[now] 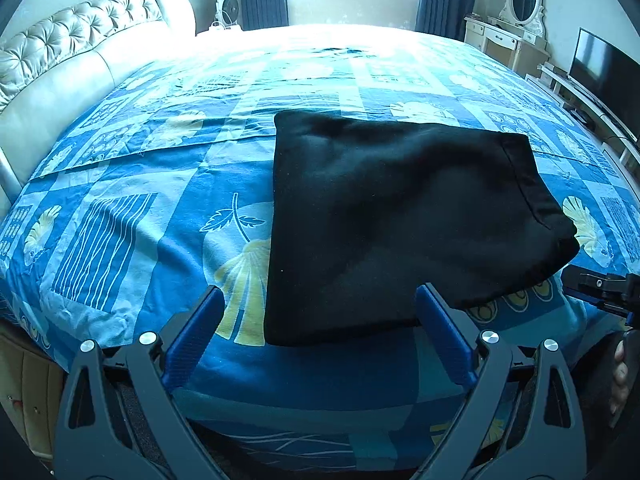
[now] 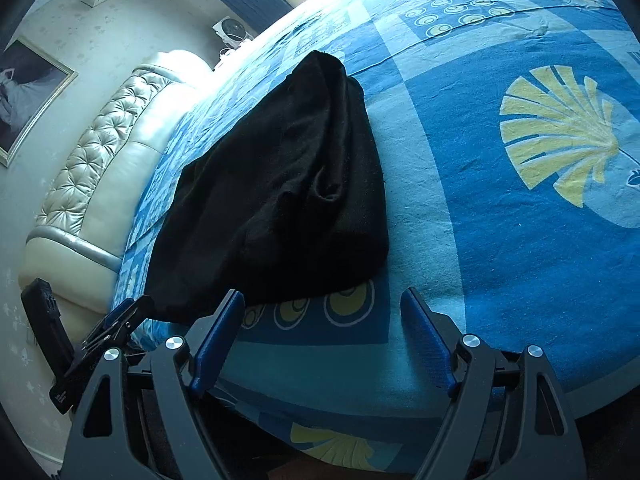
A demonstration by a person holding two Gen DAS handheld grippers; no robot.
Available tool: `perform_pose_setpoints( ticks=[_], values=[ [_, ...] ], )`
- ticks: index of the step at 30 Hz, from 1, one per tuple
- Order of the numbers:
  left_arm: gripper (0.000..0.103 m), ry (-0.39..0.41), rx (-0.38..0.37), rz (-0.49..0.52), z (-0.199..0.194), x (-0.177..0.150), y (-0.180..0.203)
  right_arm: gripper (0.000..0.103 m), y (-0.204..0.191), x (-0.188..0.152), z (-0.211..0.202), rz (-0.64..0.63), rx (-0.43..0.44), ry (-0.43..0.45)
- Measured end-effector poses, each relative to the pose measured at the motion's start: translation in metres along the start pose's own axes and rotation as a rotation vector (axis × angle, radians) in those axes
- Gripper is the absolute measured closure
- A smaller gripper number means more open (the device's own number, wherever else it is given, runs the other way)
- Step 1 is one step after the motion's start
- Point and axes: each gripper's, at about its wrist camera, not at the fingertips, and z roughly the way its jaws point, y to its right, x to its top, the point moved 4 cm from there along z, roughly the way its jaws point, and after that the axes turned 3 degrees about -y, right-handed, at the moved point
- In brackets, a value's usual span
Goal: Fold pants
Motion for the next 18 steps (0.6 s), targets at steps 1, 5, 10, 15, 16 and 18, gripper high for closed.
perform_pose_setpoints(
  ticks=[1,5,10,15,16,18],
  values=[
    [0.007,0.010,0.003,-0.001,-0.003,0.000,0.000,0.024,-0.003,-0.002,-0.002,-0.014,-0.016,0.012],
    [0.007,0.028,0.002,0.005,-0.009,-0.001,0.003,0.024,-0.015,-0.003,-0.001,-0.104,-0.090,0.031],
    [0.007,0.056,0.028,0.004,-0.017,0.001,0.002,0.023,-0.028,-0.002,-0.005,-0.195,-0.153,0.061],
    [0.007,0.057,0.023,-0.031,-0.017,0.002,-0.002,0.022,-0.027,-0.001,-0.004,-0.187,-0.180,0.073],
    [0.007,0.057,0.027,-0.026,-0.017,0.001,-0.002,0.022,-0.027,-0.003,-0.004,-0.186,-0.186,0.073],
    [0.007,0.050,0.030,-0.015,-0.015,0.000,0.000,0.022,-0.024,-0.004,-0.004,-0.179,-0.195,0.072]
  ],
)
